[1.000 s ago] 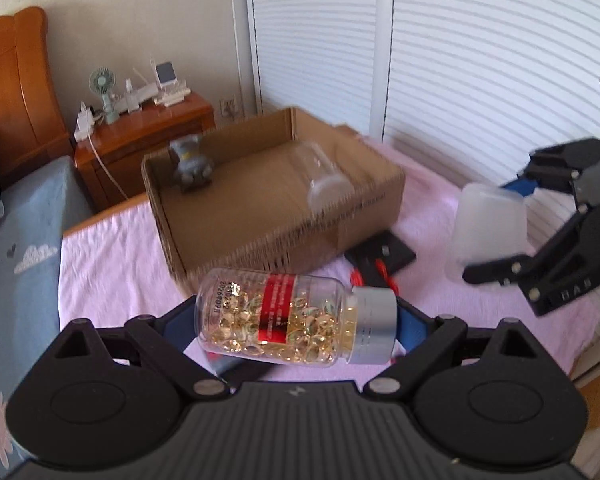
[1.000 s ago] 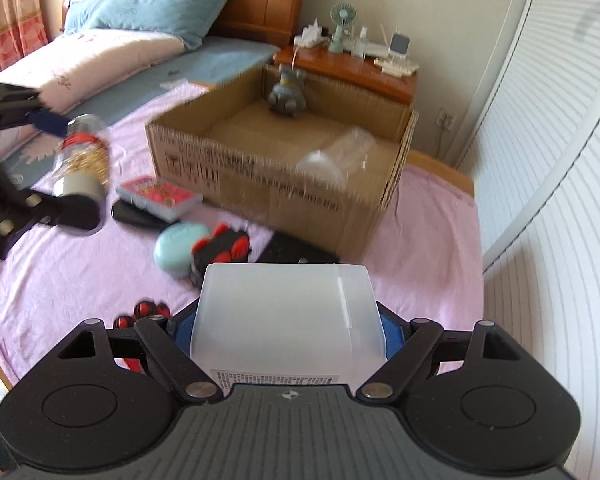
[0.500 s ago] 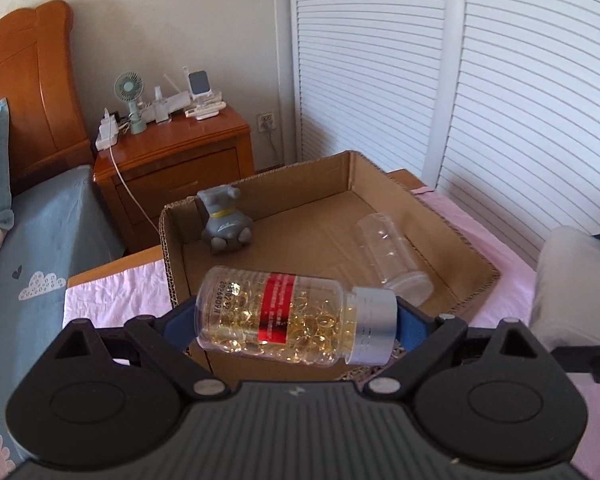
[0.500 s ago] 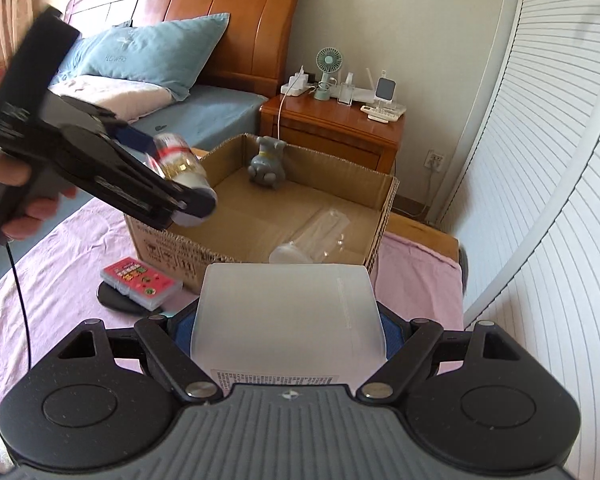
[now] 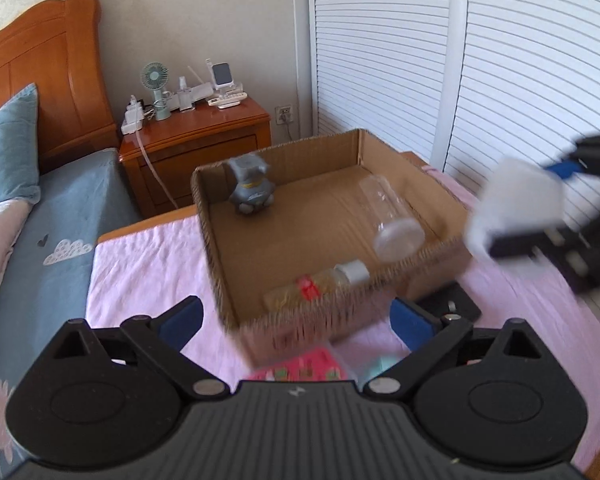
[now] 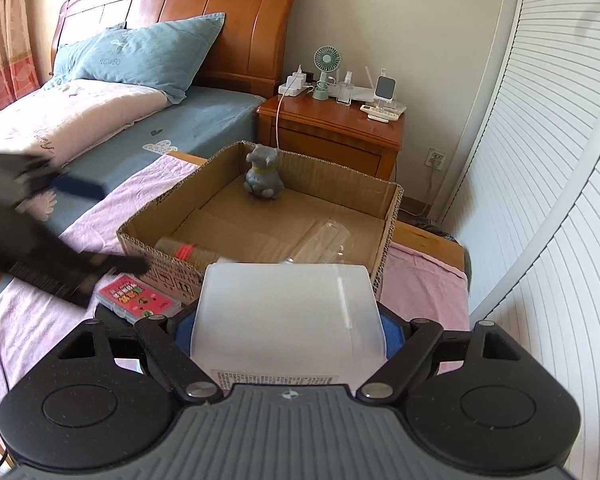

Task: Organize rigid objects
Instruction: 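Carry the capsule bottle into the box and release it while the right releases the white bottle there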

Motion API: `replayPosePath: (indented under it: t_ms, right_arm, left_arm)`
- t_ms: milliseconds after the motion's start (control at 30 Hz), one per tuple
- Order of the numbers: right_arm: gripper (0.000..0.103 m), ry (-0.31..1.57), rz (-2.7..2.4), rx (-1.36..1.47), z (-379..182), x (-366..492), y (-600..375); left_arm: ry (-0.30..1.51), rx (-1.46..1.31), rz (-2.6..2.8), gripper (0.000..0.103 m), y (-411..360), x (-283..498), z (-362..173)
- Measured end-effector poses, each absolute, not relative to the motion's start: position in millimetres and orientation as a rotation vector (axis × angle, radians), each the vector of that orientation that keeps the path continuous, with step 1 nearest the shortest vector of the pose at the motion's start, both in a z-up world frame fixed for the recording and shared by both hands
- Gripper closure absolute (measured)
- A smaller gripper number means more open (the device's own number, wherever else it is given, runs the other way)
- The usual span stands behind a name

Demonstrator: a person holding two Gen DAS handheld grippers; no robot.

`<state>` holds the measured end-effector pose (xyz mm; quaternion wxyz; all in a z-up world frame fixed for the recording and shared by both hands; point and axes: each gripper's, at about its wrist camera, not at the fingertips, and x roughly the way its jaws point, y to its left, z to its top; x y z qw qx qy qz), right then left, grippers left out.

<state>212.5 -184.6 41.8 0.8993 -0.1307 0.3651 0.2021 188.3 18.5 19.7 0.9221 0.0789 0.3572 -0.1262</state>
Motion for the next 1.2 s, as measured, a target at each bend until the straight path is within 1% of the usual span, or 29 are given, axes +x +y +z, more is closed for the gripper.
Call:
replayPosePath:
  t_ms: [333, 633, 700, 733, 767, 1200]
  right_arm:
    - [0.017, 0.801, 0.438, -0.227, 44.8, 263.2, -142.3]
    - [0.016, 0.874, 0.436, -0.172, 30.7, 314.4, -96.3]
    - [0.013, 0.887, 0.451, -0.128, 27.2, 323.2, -89.9]
    - [0.005, 0.896, 0.454, -0.116, 25.2, 325.7, -87.4]
    - [0.0, 0.895, 0.448, -0.108, 23.8, 326.2, -85.8]
    - [0.0, 0.914, 0.412, -0.143, 22.2, 290.8, -100.4]
  left_arm:
    - [0.709, 0.073, -0.194, 0.002, 38.7, 134.9, 21.8]
    - [0.699, 0.063, -0.107, 0.002, 58.2, 122.5, 17.7]
    - [0.702, 0.047, -0.1, 0.002, 63.0, 121.2, 16.0]
    - [0.704, 0.043, -0.098, 0.002, 64.6, 120.8, 15.3]
    - [0.706, 0.04, -0.094, 0.002, 65.9, 120.6, 14.6]
    - [0.702, 0.03, -0.083, 0.001, 64.5, 111.9, 11.7]
